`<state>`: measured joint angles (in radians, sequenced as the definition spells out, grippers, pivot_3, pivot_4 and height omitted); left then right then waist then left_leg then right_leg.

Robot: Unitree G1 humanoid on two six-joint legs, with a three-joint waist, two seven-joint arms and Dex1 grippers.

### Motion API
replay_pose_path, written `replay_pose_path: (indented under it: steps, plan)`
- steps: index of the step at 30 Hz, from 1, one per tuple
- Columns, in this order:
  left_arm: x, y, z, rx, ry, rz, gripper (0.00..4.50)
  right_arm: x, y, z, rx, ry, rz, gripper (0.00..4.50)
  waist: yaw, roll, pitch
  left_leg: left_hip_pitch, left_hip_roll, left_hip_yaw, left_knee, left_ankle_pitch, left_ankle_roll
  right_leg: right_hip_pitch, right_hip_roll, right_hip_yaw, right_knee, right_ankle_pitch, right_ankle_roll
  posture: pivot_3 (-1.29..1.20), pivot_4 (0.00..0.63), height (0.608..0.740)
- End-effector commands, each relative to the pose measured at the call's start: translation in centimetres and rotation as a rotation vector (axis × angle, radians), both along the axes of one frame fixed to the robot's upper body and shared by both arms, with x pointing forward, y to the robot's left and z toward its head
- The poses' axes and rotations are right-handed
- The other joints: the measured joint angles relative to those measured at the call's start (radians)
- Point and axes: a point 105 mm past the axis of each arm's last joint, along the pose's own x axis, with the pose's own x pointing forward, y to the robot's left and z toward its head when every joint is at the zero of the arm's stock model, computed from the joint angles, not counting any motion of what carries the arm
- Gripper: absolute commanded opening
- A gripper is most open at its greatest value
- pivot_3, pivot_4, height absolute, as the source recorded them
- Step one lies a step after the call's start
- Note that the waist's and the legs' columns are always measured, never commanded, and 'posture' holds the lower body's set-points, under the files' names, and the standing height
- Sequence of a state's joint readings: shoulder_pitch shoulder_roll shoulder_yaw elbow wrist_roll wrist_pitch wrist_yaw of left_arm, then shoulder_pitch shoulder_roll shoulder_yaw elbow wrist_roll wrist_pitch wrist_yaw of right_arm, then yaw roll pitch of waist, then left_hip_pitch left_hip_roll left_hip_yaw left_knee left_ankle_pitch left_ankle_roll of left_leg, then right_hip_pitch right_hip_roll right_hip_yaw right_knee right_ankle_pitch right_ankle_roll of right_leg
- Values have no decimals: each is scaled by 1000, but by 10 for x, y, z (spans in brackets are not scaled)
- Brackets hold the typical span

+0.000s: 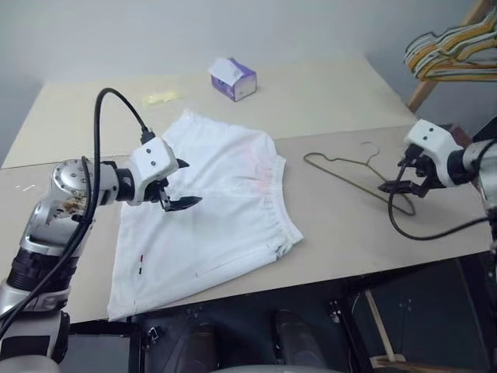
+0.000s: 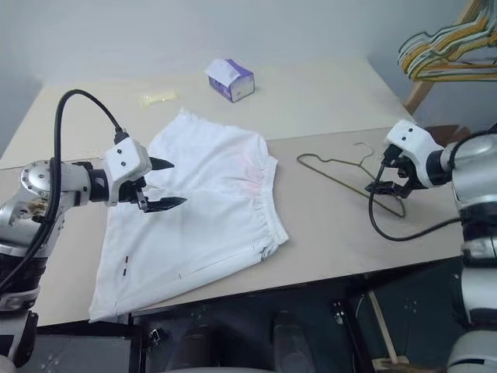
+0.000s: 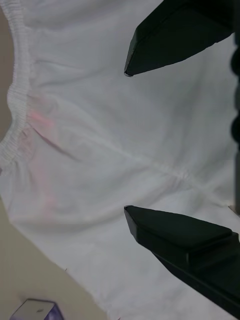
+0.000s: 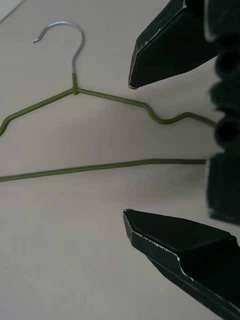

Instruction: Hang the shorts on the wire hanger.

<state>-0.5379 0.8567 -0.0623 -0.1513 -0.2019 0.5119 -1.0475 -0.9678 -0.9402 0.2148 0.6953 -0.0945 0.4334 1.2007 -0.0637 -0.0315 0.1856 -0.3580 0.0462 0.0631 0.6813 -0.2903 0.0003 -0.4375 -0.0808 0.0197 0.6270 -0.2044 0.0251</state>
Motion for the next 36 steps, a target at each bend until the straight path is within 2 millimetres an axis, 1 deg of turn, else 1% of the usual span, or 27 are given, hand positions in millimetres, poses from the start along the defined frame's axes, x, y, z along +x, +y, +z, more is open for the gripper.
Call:
replay_pose_path:
  steps: [1,5,8,11,15,18,20,22,27,30,33,36]
  plan:
    - [-3,-2,10,-5,-40,0,4478,9,1,2,25,12,1,4500,2,1,8,-2,0,0,0,0,0,-2,0,-1,1,0,0,-22,249,740]
    - [-10,-1,10,0,-40,-3,4478,15,7,-7,21,50,31,4500,13,6,12,-12,1,-1,0,-2,3,-9,-1,-4,1,1,1,-3,242,740]
    - [-15,2,9,11,-37,0,4478,20,9,-16,8,78,-2,4500,20,6,13,-16,0,0,0,-3,5,-14,-1,-4,-1,1,1,3,235,740]
    - [-18,5,7,31,-38,8,4478,20,11,-26,-11,111,5,4500,25,6,13,-18,0,0,1,-3,4,-15,-2,-5,-1,1,2,12,230,740]
    - [-21,6,5,46,-38,7,4478,15,8,-41,15,178,-39,4500,33,6,13,-18,0,-1,2,-2,4,-15,-2,-5,0,2,3,21,224,740]
    - [-22,8,6,49,-41,16,4500,15,4,-44,-6,182,-56,3956,38,6,13,-18,0,-1,3,-2,3,-15,-2,-5,1,2,3,25,220,740]
    - [-23,8,7,49,-46,18,4500,14,1,-49,-77,179,-29,3321,41,6,13,-18,0,-1,4,-2,3,-14,-2,-5,1,2,3,28,213,740]
    - [-23,8,8,51,-50,16,4500,13,0,-53,-108,190,-21,2658,45,6,12,-17,0,-1,4,-2,3,-14,-2,-5,0,2,3,28,211,740]
    - [-22,8,6,64,-58,16,4500,14,0,-58,-119,195,-33,987,49,5,12,-10,0,-2,5,-1,2,-4,-2,-6,-2,2,3,28,198,740]
    - [-21,7,6,61,-60,18,4500,16,1,-58,-98,177,-52,21,50,4,11,-9,0,-3,7,-1,2,-3,-2,-7,-2,2,3,25,183,740]
    - [-20,8,7,50,-59,16,4500,21,2,-55,-92,133,-69,21,48,3,10,-10,0,-3,10,-1,2,-3,-2,-7,-1,3,3,22,161,740]
    - [-15,8,8,33,-69,41,4500,29,3,-48,-98,61,-87,21,48,3,8,-11,0,-3,12,-1,2,-2,-2,-7,-1,4,4,21,128,740]
